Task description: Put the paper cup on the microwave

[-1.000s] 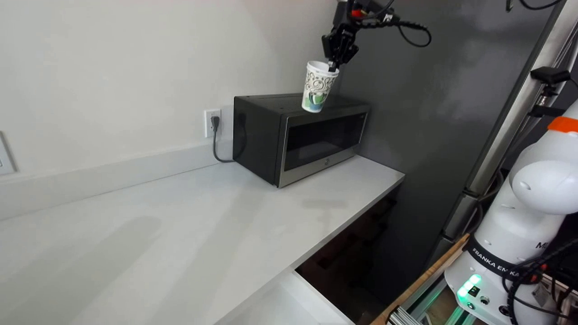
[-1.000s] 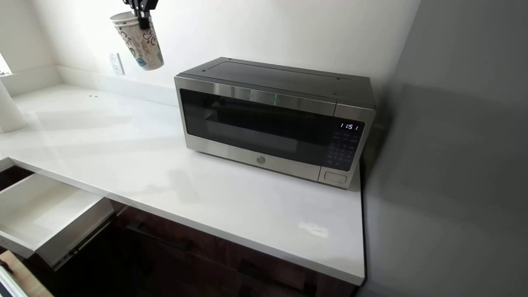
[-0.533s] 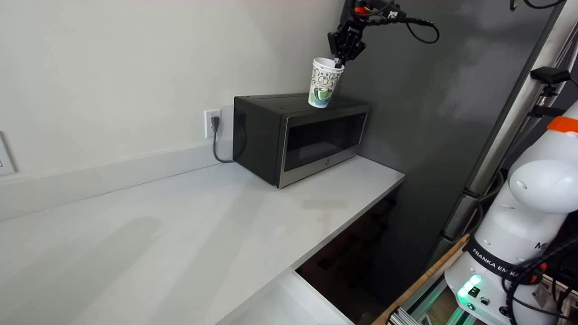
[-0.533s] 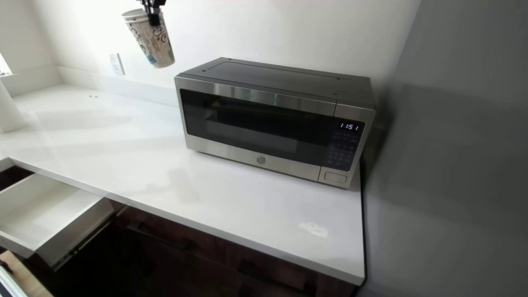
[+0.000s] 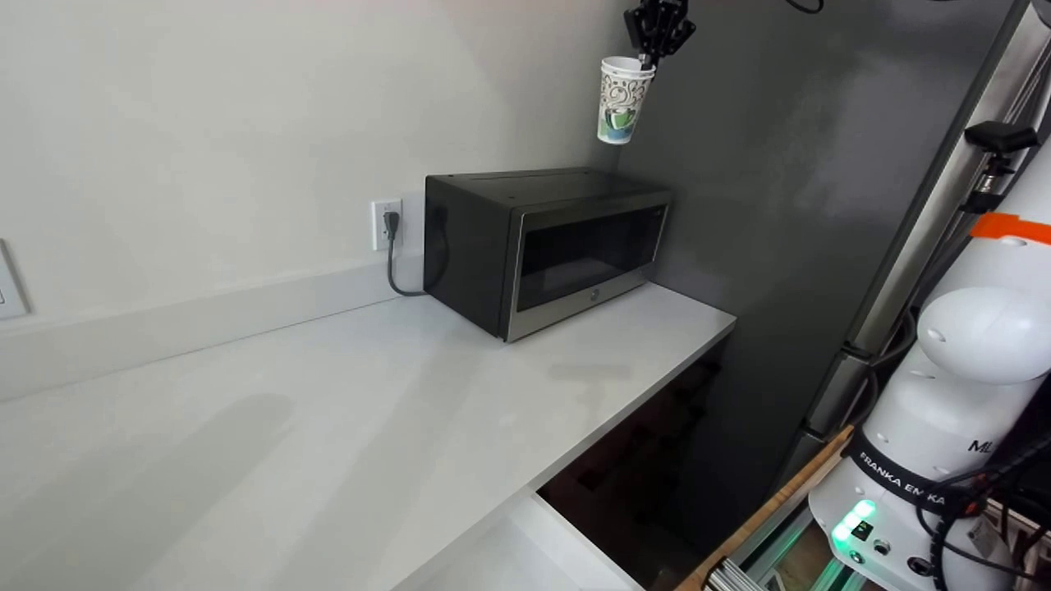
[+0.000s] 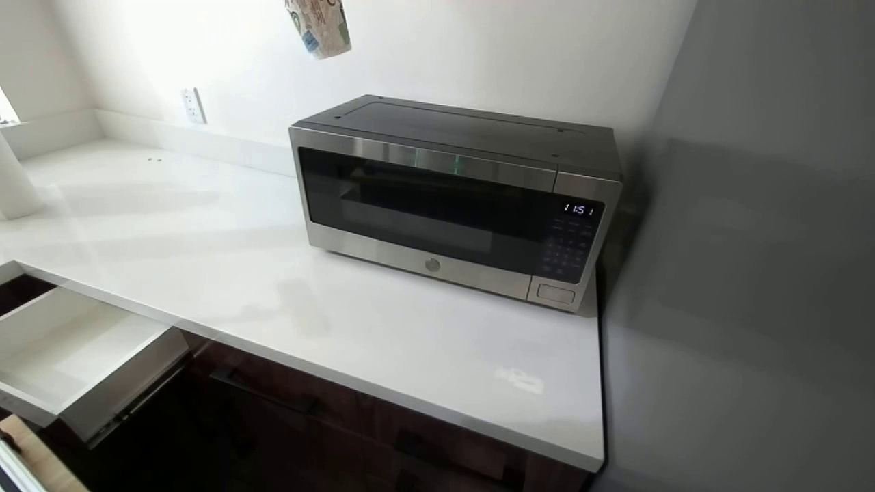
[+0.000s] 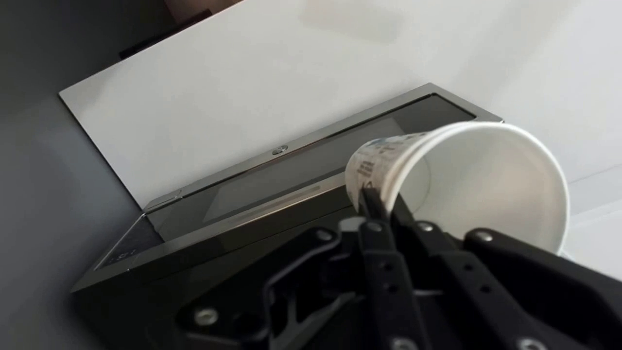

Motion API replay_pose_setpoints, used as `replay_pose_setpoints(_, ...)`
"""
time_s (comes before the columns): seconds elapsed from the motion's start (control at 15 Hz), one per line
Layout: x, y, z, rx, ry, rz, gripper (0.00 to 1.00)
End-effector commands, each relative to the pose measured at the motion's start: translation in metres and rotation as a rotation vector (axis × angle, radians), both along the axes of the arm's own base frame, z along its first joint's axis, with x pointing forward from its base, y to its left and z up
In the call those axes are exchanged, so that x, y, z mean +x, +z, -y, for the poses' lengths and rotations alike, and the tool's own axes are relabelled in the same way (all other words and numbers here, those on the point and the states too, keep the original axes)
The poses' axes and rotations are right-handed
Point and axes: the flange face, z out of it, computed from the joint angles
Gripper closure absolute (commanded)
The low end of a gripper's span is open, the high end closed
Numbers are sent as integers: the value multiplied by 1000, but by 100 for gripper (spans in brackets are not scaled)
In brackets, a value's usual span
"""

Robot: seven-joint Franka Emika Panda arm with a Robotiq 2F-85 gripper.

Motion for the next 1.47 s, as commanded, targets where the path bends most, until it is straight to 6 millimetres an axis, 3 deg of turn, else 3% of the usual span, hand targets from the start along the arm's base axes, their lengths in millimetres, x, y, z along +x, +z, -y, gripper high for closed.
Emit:
replay_pose_setpoints(0.0,23,14,-22,30,84,-74,99)
replay_pose_setpoints(0.07,30,21,-28,40,114,-54,99)
replay_pose_setpoints(0.13,15,11,-20,16,63,-39,95)
replay_pose_setpoints(0.4,31,17,-28,23,95,-28,99)
replay_pose_setpoints(0.67,72,-6,-55,-4,-116,-100,99)
replay_pose_setpoints(0.93,96,-25,-83,41,-123,-143,99)
replay_pose_setpoints(1.33,118,-38,-49,130,-251,-193,99)
replay_pose_setpoints(1.4,120,-32,-42,142,-282,-164,99)
